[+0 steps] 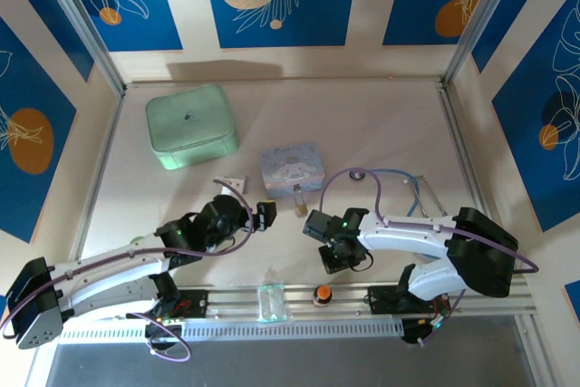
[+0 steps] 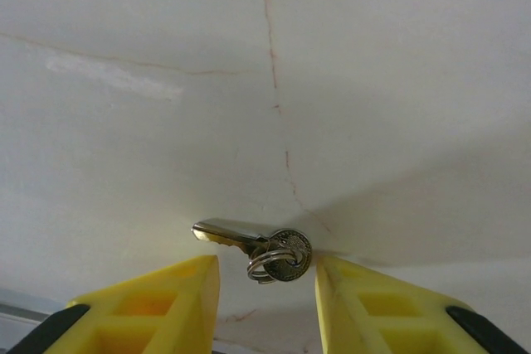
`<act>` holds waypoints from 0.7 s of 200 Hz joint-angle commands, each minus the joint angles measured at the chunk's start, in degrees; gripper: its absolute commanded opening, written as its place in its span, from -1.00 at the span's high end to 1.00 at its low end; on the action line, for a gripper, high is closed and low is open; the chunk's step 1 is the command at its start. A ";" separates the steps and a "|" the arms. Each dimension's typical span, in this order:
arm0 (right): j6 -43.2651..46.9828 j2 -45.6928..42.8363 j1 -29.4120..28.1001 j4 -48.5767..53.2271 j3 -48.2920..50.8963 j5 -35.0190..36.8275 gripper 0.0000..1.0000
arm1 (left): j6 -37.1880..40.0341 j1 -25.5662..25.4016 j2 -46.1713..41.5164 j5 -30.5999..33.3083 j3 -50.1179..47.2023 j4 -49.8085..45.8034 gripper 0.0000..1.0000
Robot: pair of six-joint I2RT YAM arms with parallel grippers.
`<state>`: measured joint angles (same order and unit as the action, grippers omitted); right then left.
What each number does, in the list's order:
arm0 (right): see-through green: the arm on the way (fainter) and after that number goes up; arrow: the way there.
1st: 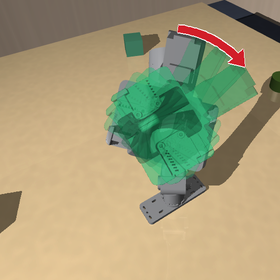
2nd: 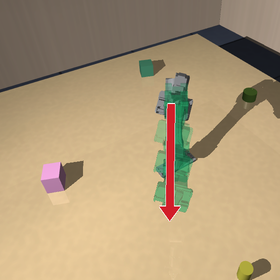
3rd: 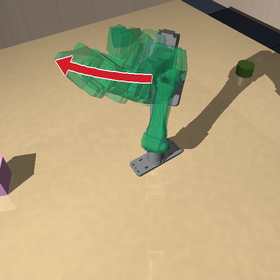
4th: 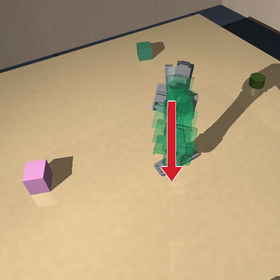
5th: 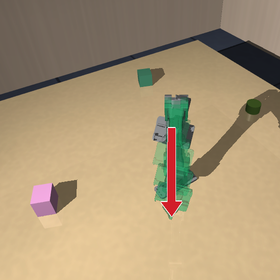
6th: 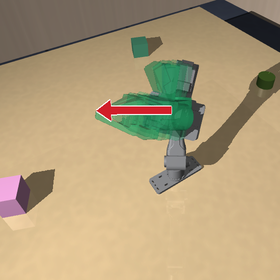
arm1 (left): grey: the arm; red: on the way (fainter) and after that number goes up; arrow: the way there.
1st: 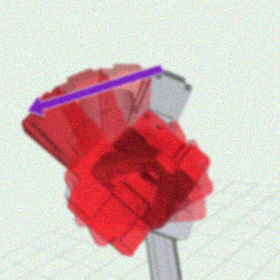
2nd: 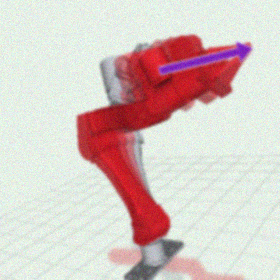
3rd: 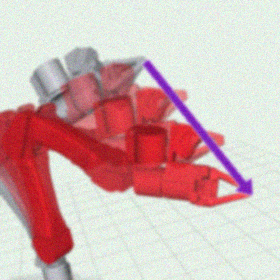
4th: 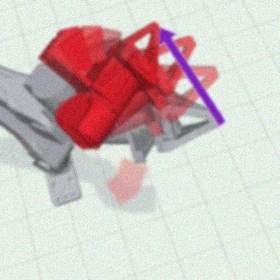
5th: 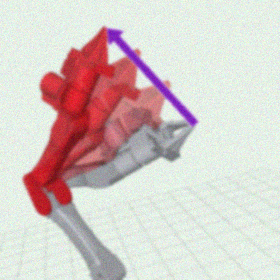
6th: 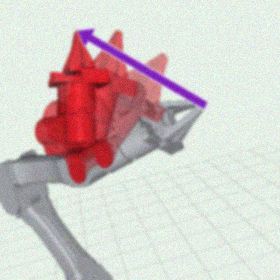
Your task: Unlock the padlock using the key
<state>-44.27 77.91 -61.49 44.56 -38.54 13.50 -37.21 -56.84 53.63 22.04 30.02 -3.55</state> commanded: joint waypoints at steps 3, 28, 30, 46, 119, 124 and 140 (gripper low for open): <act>0.22 0.14 -0.21 -0.03 -0.72 -1.18 0.38 | -0.65 0.41 -0.56 -0.49 -0.97 1.97 -0.91; 0.49 1.01 0.19 -0.99 -0.47 -2.17 0.50 | -0.74 0.41 -0.42 -0.50 -0.97 2.34 -0.90; 0.50 1.06 0.22 -1.17 -0.48 -2.34 0.52 | -0.69 0.41 -0.44 -0.51 -0.96 2.39 -0.91; 0.50 1.52 0.33 -1.32 -0.35 -2.69 0.55 | -0.68 0.41 -0.61 -0.55 -1.02 2.38 -0.90; -0.53 3.38 0.09 0.94 -1.31 -1.51 0.84 | -1.17 0.41 -1.18 -0.33 -2.23 3.08 -0.91; -0.54 3.03 0.08 1.04 -1.28 -1.26 0.88 | -1.20 0.41 -1.16 -0.50 -2.25 3.14 -0.91; -0.81 1.01 0.94 0.72 -0.58 -0.89 0.97 | -1.14 0.37 -1.05 -0.82 -2.01 3.16 -0.87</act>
<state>-44.07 80.16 -61.32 44.38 -39.88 12.01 -37.67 -56.84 53.30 22.04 28.36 -2.07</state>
